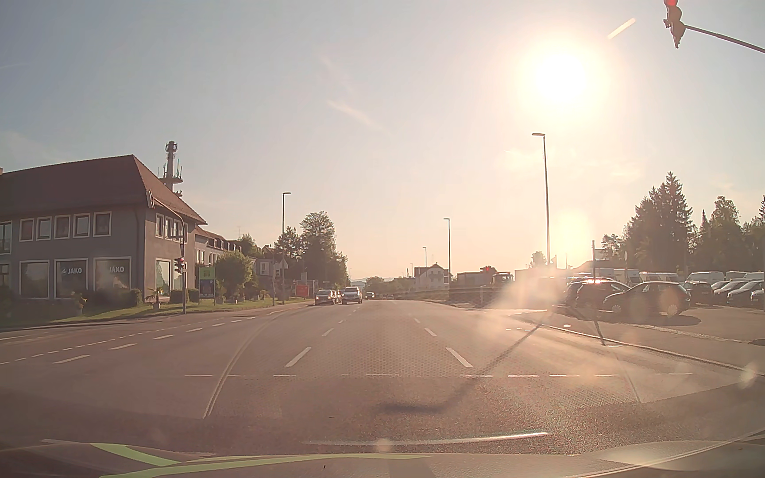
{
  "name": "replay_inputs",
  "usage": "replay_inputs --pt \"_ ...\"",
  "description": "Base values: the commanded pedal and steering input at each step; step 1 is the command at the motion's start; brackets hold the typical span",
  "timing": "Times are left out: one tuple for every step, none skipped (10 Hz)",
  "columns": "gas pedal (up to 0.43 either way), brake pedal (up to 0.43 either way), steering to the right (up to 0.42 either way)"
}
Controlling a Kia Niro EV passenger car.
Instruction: Follow the waypoints while adhering to traffic rules and regulations
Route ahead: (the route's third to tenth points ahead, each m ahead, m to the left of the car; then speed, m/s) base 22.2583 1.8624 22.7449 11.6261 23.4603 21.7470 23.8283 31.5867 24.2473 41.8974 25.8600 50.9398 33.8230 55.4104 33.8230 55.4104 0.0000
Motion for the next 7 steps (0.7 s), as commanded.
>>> replay_inputs --pt "0.0 0.323 0.0" --pt "0.0 0.323 0.0" --pt "0.0 0.317 0.0" --pt "0.0 0.323 0.0" --pt "0.0 0.323 0.0" --pt "0.0 0.323 0.0" --pt "0.0 0.323 0.0"
